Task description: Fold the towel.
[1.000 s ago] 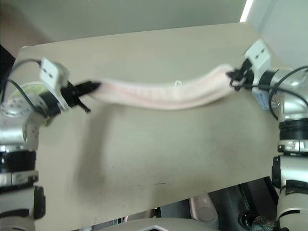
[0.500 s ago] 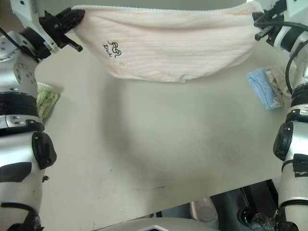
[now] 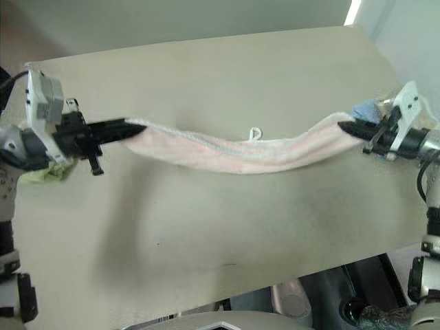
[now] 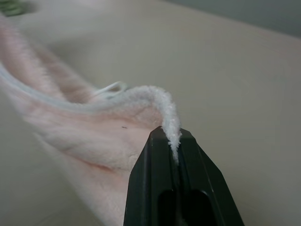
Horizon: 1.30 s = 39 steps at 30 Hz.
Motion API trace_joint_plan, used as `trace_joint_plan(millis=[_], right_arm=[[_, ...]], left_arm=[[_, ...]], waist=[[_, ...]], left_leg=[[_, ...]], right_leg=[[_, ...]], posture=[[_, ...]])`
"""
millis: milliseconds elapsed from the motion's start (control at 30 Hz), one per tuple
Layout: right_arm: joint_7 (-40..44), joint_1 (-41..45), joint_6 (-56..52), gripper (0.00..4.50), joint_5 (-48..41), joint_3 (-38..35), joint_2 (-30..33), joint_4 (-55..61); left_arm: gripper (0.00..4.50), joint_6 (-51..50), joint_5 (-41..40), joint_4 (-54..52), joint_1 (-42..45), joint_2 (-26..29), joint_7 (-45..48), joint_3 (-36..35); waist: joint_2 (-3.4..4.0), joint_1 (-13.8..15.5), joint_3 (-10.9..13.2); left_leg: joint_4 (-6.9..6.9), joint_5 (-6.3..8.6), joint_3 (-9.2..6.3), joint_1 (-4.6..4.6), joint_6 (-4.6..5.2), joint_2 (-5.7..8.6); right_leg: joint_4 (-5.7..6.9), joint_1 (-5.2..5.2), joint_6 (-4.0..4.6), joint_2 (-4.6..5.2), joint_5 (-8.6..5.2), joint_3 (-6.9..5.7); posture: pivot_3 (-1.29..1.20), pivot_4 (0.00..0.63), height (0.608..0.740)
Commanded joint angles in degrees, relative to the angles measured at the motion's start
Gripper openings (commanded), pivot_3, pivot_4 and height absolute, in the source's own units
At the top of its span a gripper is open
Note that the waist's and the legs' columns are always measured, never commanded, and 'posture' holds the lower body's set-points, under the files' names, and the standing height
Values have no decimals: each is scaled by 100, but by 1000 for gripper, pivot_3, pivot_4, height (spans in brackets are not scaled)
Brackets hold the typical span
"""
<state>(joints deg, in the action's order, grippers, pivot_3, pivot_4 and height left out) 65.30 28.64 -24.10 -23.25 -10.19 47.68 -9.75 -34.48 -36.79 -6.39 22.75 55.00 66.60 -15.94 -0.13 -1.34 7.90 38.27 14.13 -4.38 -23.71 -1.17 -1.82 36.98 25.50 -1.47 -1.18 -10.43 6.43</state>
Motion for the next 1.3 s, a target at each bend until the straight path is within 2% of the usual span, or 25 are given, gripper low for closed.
trace_joint_plan(millis=[33,233,400,533,633,700,800,867,900,967,1100,1300], right_arm=[[165,-142,-76,52,-152,-32,172,485],[101,-125,-161,52,-97,16,135,539],[-414,374,194,52,239,10,-26,22],[-1526,1996,929,52,832,30,-429,-1563],[-1869,2909,1321,52,1006,32,-600,-2398],[-1738,3131,1600,52,1120,159,-603,-2610],[-1630,3235,1803,52,1141,214,-638,-2763],[-1501,3151,1722,52,1040,216,-678,-2636],[-1368,3009,1683,52,991,239,-682,-2478],[-968,2497,1455,52,849,322,-635,-1984],[-312,1225,1251,52,791,553,-375,-869],[176,244,938,52,618,598,-100,-43]], left_arm=[[0,-197,-214,-427,-97,151,-83,-275],[0,-220,-121,-412,-281,244,-109,-251],[0,520,598,250,93,77,-550,-15],[0,1537,1824,2338,2101,-566,-1963,518],[0,1956,2075,3554,3382,-921,-2618,453],[0,2250,2146,4053,3859,-1014,-2801,385],[0,2579,2243,4462,4131,-1040,-2851,402],[0,2697,2169,4567,4092,-1019,-2624,387],[0,2673,2123,4504,4000,-999,-2479,396],[0,2554,1971,4165,3585,-924,-1994,426],[0,1911,1504,2944,2353,-698,-1109,396],[0,976,784,1332,655,-156,-123,216]], waist=[[-1,-6,1],[-2,-13,0],[-1,-8,0],[0,14,1],[0,35,0],[0,37,0],[0,33,0],[0,26,0],[-1,23,0],[-2,15,-1],[-2,12,-1],[-4,1,-2]], left_leg=[[-1,2,1,29,4,2],[3,-5,1,128,10,9],[-9,-5,2,127,9,8],[-6,-10,0,113,15,6],[-6,-14,-5,64,23,5],[-8,-15,-9,29,24,6],[-13,-21,-12,3,28,6],[-13,-16,-18,-19,8,10],[-13,-39,-15,-44,-33,13],[-9,-57,-16,-104,-66,11],[-4,-68,-13,-131,-88,7],[3,-35,-7,-136,-75,7]], right_leg=[[-3,-31,23,0,-14,5],[-2,-116,63,-2,20,14],[2,-102,62,-5,19,14],[9,-82,61,-3,32,14],[1,-38,46,-1,59,8],[-5,-9,-5,1,90,1],[-20,8,-22,0,66,-3],[-19,34,-33,3,38,6],[-17,61,-39,4,32,10],[-18,116,-43,4,28,7],[-32,128,-47,2,15,2],[-31,129,-54,4,9,6]], posture=[[0,150,740],[0,150,740],[0,150,740],[0,150,740],[0,150,740],[0,150,740],[0,150,740],[0,150,740],[0,150,740],[0,150,740],[0,150,740],[0,150,740]])
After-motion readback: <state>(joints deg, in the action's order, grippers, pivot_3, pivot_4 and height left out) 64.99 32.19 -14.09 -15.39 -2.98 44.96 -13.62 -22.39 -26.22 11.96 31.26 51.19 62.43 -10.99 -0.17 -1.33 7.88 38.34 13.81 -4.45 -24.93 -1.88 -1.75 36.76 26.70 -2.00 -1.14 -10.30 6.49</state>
